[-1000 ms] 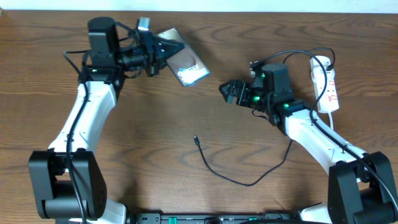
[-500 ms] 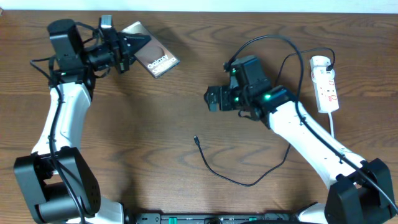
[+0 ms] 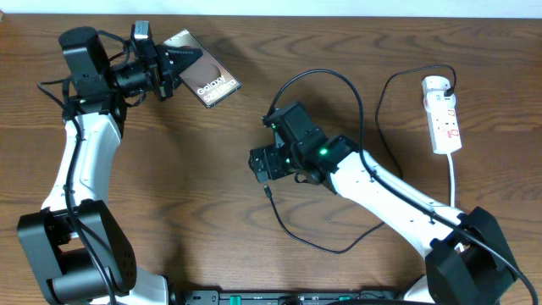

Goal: Plug charger to phone and switch on socket
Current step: 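Lower the right gripper over the USB-C plug and grasp it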

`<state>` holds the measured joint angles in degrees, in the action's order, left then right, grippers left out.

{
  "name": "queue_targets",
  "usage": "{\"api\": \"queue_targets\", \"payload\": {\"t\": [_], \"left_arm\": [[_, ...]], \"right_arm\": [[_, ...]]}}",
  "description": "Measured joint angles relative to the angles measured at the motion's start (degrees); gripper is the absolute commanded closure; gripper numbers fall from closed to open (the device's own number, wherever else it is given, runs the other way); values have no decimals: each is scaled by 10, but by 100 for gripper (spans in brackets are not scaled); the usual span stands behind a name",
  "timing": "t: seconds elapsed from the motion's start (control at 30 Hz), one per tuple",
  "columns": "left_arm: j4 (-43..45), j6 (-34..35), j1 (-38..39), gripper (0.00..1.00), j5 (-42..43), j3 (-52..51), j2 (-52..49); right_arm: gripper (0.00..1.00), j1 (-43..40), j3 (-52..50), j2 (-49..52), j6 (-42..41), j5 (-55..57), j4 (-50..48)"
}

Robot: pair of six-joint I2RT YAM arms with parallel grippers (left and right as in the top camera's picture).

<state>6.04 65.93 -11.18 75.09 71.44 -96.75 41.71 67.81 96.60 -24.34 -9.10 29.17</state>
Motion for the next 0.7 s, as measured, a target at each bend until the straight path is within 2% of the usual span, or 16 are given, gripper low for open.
{"api": "queue_targets", "payload": {"t": [0.33, 0.5, 0.7], "left_arm": [[0, -4, 0, 93, 0, 0, 0], [0, -4, 0, 93, 0, 0, 0], [0, -4, 0, 93, 0, 0, 0]], "right_arm": [[35, 49, -19, 15, -10, 13, 2], [50, 69, -20, 56, -14, 12, 11], [63, 68, -20, 71, -33, 12, 26]]}}
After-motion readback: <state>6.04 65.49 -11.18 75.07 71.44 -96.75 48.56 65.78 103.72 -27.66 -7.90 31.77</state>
